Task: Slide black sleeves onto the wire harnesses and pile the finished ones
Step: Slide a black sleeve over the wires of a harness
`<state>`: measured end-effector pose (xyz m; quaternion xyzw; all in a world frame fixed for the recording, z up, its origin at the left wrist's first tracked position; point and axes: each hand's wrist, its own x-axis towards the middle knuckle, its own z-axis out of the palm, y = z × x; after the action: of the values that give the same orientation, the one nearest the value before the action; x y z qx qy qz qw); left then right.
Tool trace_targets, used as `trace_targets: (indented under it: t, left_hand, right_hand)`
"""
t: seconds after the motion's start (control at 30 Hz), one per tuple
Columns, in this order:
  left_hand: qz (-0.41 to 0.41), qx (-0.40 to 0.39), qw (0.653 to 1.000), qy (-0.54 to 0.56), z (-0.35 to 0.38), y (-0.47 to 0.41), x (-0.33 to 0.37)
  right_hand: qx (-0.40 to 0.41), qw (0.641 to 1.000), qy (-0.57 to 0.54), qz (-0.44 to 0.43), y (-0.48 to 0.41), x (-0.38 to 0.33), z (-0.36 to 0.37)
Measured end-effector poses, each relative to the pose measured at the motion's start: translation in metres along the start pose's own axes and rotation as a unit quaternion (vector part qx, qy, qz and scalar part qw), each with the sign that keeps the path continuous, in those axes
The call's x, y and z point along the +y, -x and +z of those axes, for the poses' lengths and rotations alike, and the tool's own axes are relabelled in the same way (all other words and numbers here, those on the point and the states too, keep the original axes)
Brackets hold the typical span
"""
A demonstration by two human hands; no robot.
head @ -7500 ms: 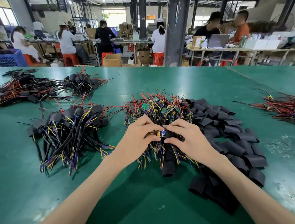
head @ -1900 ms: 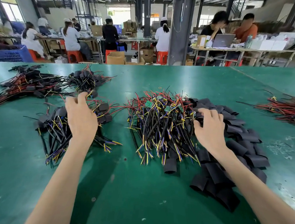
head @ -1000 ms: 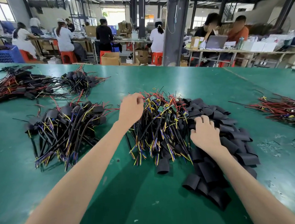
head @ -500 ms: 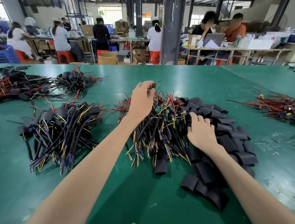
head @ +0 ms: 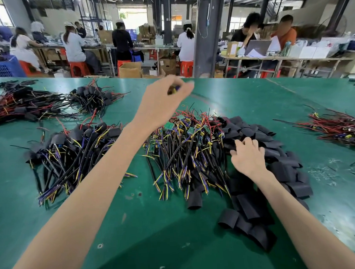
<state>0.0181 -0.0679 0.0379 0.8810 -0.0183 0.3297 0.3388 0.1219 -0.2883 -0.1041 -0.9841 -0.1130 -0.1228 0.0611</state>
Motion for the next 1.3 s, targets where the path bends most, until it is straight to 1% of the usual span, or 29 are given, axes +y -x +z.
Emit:
trace_targets:
  t: [0.07, 0.13, 0.23, 0.3, 0.37, 0.47, 0.57, 0.67, 0.73, 0.8, 0.83, 0.9, 1.03, 1.1, 1.3]
  left_hand:
    - [0.019, -0.012, 0.995, -0.093, 0.0, 0.019, -0.013]
    - [0.023, -0.008, 0.989, -0.149, 0.004, 0.04, -0.027]
    - [0.013, -0.001, 0.989, -0.15, 0.009, 0.065, -0.046]
    - [0.017, 0.008, 0.989, -0.147, 0.009, 0.076, -0.058]
    - [0.022, 0.007, 0.987, -0.162, 0.009, 0.081, -0.066]
    - [0.001, -0.025, 0.981, -0.193, 0.007, 0.083, -0.072]
    - [-0.027, -0.06, 0.978, -0.197, 0.005, 0.083, -0.077]
    - [-0.031, -0.059, 0.982, -0.177, 0.004, 0.084, -0.078]
    - [-0.029, -0.04, 0.987, -0.15, 0.003, 0.084, -0.077]
    - [-0.02, -0.008, 0.992, -0.123, 0.002, 0.083, -0.077]
    - [-0.018, 0.008, 0.994, -0.107, 0.001, 0.083, -0.076]
    - [-0.015, 0.034, 0.997, -0.073, 0.0, 0.082, -0.075]
    - [-0.005, 0.059, 0.997, -0.048, -0.001, 0.082, -0.074]
    - [-0.003, 0.064, 0.997, -0.043, 0.0, 0.083, -0.074]
    - [0.013, 0.077, 0.996, -0.031, 0.003, 0.084, -0.075]
  right_hand:
    - [0.0, 1.0, 0.01, -0.004, -0.002, 0.003, 0.002]
    - [0.008, 1.0, 0.01, -0.012, -0.002, 0.003, 0.001]
    - [0.005, 0.998, 0.035, -0.042, -0.001, 0.002, 0.0]
    - [-0.007, 0.995, 0.063, -0.072, 0.0, 0.002, 0.0]
    - [-0.012, 0.993, 0.078, -0.082, 0.001, 0.002, -0.002]
    - [-0.014, 0.988, 0.117, -0.096, 0.001, 0.002, -0.006]
    - [-0.024, 0.985, 0.134, -0.106, 0.002, 0.003, -0.008]
    - [0.005, 0.986, 0.138, -0.089, 0.005, 0.002, -0.011]
    - [0.052, 0.99, 0.113, -0.071, 0.008, 0.001, -0.015]
    - [0.095, 0.992, 0.046, -0.065, 0.009, -0.002, -0.02]
    - [0.103, 0.992, 0.003, -0.067, 0.01, -0.005, -0.024]
    - [0.099, 0.99, -0.057, -0.087, 0.013, -0.015, -0.032]
    - [0.075, 0.977, -0.1, -0.174, 0.025, -0.034, -0.04]
    - [0.07, 0.969, -0.121, -0.204, 0.031, -0.039, -0.044]
    - [0.08, 0.948, -0.199, -0.233, 0.041, -0.047, -0.049]
